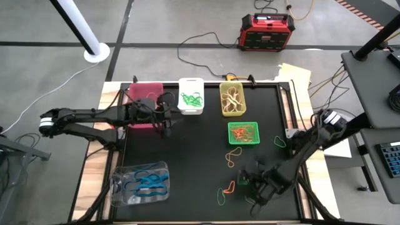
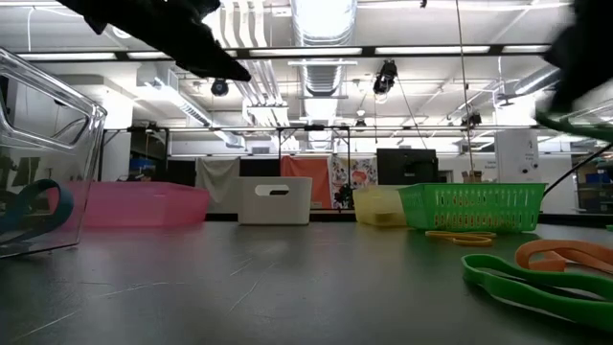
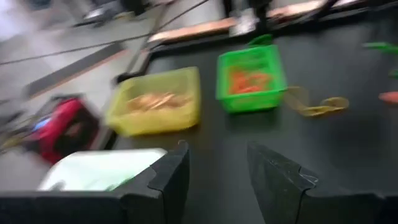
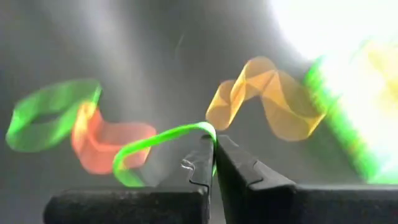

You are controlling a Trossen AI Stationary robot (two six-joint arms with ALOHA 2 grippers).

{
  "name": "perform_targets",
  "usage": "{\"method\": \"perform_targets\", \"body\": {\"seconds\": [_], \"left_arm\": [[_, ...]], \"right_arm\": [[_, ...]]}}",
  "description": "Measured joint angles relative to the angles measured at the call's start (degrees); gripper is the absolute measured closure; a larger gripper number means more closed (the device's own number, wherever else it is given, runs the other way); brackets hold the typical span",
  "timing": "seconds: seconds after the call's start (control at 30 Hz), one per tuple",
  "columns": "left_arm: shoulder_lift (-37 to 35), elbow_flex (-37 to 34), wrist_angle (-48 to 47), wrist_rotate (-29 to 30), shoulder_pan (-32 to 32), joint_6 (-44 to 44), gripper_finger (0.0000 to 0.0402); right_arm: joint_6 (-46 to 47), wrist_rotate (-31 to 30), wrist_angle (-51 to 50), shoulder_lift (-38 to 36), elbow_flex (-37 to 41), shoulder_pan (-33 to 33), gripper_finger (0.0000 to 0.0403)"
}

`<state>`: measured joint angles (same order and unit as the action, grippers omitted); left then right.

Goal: Sort rubber bands into baskets
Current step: Put the green rubber band into the white bin

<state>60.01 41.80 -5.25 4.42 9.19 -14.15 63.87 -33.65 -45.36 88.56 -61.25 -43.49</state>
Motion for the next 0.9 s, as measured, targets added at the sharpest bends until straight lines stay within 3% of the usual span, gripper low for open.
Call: {"method": "perform_targets", "body": {"seconds": [0.13, 0.33, 0.53, 0.7, 0.77, 0.9], "left_arm": [[1.53, 0.00, 3.40, -8.77, -0.02, -0.07, 0.0258], [5.76, 0.00, 9.05, -14.19, -0.02, 1.49, 0.0258], [10.38, 0.00, 12.01, -14.36, -0.02, 4.44, 0.0258], [13.06, 0.01, 14.12, -14.44, -0.02, 5.32, 0.0258], [13.55, 0.01, 14.24, -14.84, -0.02, 5.71, 0.0258], [15.24, 0.00, 15.92, -22.91, 0.02, 5.99, 0.0258]], "right_arm": [[-11.49, -13.61, 3.19, -4.24, 0.00, 3.68, 0.0394], [-37.00, -20.39, 13.14, -6.19, 0.35, 10.94, 0.0394], [-60.30, -19.43, 36.21, -5.88, 5.98, 19.55, 0.0394], [-71.97, -9.09, 60.89, -5.86, 14.19, 24.80, 0.0394], [-74.56, -8.39, 69.48, -5.86, 17.45, 25.79, 0.0394], [-80.34, -8.46, 83.99, -5.78, 22.09, 27.17, 0.0394]]}}
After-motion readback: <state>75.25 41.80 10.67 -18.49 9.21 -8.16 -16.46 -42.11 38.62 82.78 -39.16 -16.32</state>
